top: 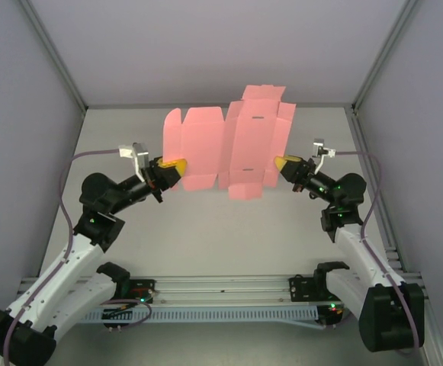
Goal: Assemble paper box
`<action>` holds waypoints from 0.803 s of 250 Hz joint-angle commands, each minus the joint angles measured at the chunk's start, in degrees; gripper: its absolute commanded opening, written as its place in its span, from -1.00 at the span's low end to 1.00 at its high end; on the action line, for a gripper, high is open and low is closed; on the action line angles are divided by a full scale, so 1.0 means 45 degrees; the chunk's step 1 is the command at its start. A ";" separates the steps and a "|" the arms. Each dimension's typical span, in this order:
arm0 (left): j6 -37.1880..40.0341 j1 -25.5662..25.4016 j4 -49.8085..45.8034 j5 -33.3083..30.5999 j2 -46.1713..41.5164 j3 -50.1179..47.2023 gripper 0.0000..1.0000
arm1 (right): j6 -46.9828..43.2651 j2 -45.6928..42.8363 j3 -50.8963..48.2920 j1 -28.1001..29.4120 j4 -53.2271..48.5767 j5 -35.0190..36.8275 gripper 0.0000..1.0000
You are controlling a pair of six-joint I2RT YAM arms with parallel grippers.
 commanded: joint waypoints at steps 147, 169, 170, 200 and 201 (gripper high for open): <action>0.0199 -0.0046 -1.1354 -1.1630 0.0469 0.2107 0.99 | -1.2410 0.2283 0.5387 0.3756 -1.8531 0.5553 -1.00; 0.0429 -0.0051 -1.1003 -1.0952 0.1023 0.2353 0.99 | -1.3453 0.3405 0.6222 0.4697 -1.8855 0.8673 -1.00; 0.0439 -0.0049 -1.0981 -1.0911 0.1064 0.2362 1.00 | -1.3538 0.3446 0.6255 0.4750 -1.8862 0.8810 -1.00; 0.0877 -0.0046 -1.0042 -1.0094 0.1897 0.2574 1.00 | -1.6561 0.4508 0.6706 0.5869 -1.8331 1.1241 -1.00; 0.0877 -0.0046 -1.0012 -1.0082 0.1930 0.2590 1.00 | -1.6615 0.4525 0.6692 0.5913 -1.8259 1.1334 -1.00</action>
